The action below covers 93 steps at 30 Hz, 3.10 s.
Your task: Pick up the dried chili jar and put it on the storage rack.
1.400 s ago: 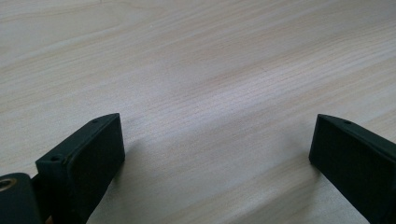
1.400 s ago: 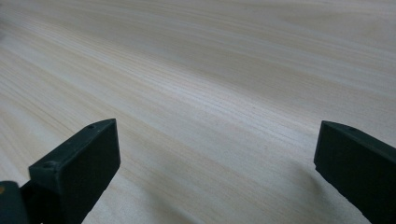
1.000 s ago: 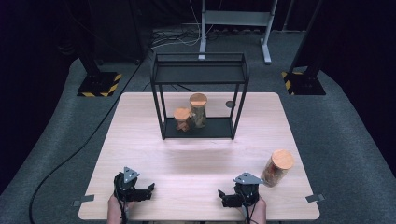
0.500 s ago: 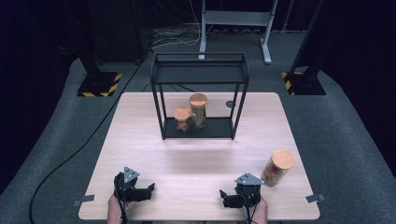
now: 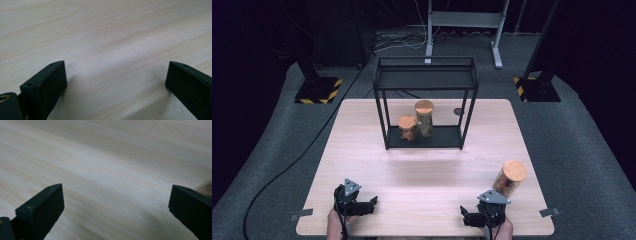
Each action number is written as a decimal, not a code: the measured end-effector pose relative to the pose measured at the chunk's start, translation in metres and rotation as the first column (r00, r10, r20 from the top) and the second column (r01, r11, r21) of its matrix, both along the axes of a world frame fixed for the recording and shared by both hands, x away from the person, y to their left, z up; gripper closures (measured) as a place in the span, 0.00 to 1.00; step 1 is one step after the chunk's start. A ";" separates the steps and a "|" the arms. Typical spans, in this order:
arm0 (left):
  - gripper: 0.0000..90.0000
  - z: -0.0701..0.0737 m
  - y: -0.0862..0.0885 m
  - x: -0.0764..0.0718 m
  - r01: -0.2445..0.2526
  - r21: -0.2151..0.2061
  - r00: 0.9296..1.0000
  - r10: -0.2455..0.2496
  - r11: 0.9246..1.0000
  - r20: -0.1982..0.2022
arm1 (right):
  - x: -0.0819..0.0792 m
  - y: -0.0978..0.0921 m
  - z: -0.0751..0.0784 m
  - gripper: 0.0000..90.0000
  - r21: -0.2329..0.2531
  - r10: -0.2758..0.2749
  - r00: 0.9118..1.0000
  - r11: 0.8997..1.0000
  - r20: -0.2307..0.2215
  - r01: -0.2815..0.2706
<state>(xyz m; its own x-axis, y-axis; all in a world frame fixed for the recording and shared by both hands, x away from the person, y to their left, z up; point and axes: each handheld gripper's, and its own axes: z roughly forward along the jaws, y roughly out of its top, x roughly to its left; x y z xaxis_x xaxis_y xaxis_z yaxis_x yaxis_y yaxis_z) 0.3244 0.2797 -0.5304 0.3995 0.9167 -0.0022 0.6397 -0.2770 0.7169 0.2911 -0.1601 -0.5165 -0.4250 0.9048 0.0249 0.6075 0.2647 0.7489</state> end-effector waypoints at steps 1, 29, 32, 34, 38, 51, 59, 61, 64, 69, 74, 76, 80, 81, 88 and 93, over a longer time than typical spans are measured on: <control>0.03 0.000 0.000 0.000 0.000 0.000 1.000 0.000 1.000 0.000 | -0.002 -0.002 0.000 0.00 -0.004 -0.009 1.000 1.000 0.002 0.009; 0.04 0.000 0.000 0.000 0.011 0.001 1.000 -0.011 1.000 0.001 | -0.015 -0.072 0.003 0.00 0.011 -0.188 0.982 0.982 0.026 0.188; 0.04 0.000 0.000 0.000 0.011 0.001 1.000 -0.011 1.000 0.001 | -0.013 -0.076 0.005 0.00 -0.009 -0.210 0.975 0.977 0.068 0.211; 0.04 0.000 0.000 0.000 0.011 0.001 1.000 -0.011 1.000 0.001 | -0.010 -0.079 0.007 0.00 -0.011 -0.205 0.975 0.978 0.084 0.206; 0.04 0.000 0.000 0.000 0.011 0.001 1.000 -0.011 1.000 0.001 | -0.005 -0.085 0.012 0.00 -0.011 -0.210 0.972 0.977 0.111 0.212; 0.04 0.000 0.000 0.000 0.011 0.001 1.000 -0.011 1.000 0.001 | 0.011 -0.093 0.045 0.01 0.137 -0.198 0.947 0.976 0.254 0.168; 0.04 0.000 0.000 0.000 0.011 0.001 1.000 -0.011 1.000 0.001 | 0.022 -0.088 0.057 0.01 0.127 -0.200 0.934 0.977 0.295 0.169; 0.04 0.000 0.000 0.000 0.012 0.001 1.000 -0.012 1.000 0.000 | 0.024 -0.088 0.058 0.00 0.123 -0.201 0.933 0.977 0.297 0.171; 0.04 0.000 0.000 0.000 0.014 0.001 1.000 -0.014 1.000 0.000 | 0.025 -0.087 0.057 0.00 0.123 -0.210 0.927 0.976 0.311 0.180; 0.04 0.000 0.000 0.000 0.014 0.001 1.000 -0.014 1.000 0.000 | 0.027 -0.085 0.057 0.01 0.124 -0.225 0.918 0.973 0.327 0.194; 0.04 0.000 0.000 0.000 0.014 0.001 1.000 -0.014 1.000 0.000 | 0.023 -0.086 0.056 0.18 0.159 -0.234 0.904 0.969 0.357 0.188; 0.04 0.000 0.000 0.000 0.014 0.001 1.000 -0.014 1.000 0.000 | 0.020 -0.086 0.056 0.23 0.182 -0.237 0.896 0.967 0.376 0.179; 0.04 0.000 0.000 0.000 0.014 0.001 1.000 -0.014 1.000 0.000 | 0.020 -0.084 0.056 0.27 0.178 -0.233 0.895 0.968 0.381 0.176; 0.04 0.000 0.000 0.000 0.014 0.001 1.000 -0.014 1.000 0.000 | 0.020 -0.084 0.056 0.27 0.174 -0.234 0.893 0.968 0.384 0.179; 0.04 0.000 0.000 0.000 0.014 0.001 1.000 -0.014 1.000 0.001 | 0.020 -0.083 0.055 0.27 0.175 -0.239 0.886 0.967 0.397 0.183; 0.04 0.000 -0.001 0.000 0.014 0.001 1.000 -0.014 1.000 0.001 | 0.019 -0.082 0.055 0.27 0.175 -0.243 0.884 0.967 0.398 0.187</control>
<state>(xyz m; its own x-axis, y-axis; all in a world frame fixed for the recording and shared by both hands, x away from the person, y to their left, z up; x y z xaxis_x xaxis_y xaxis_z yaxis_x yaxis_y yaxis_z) 0.3242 0.2792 -0.5303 0.4125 0.9110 -0.0013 0.6351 -0.2865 0.7174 0.3099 -0.2425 -0.4614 -0.2170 0.9761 0.0115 0.2669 0.0480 0.9625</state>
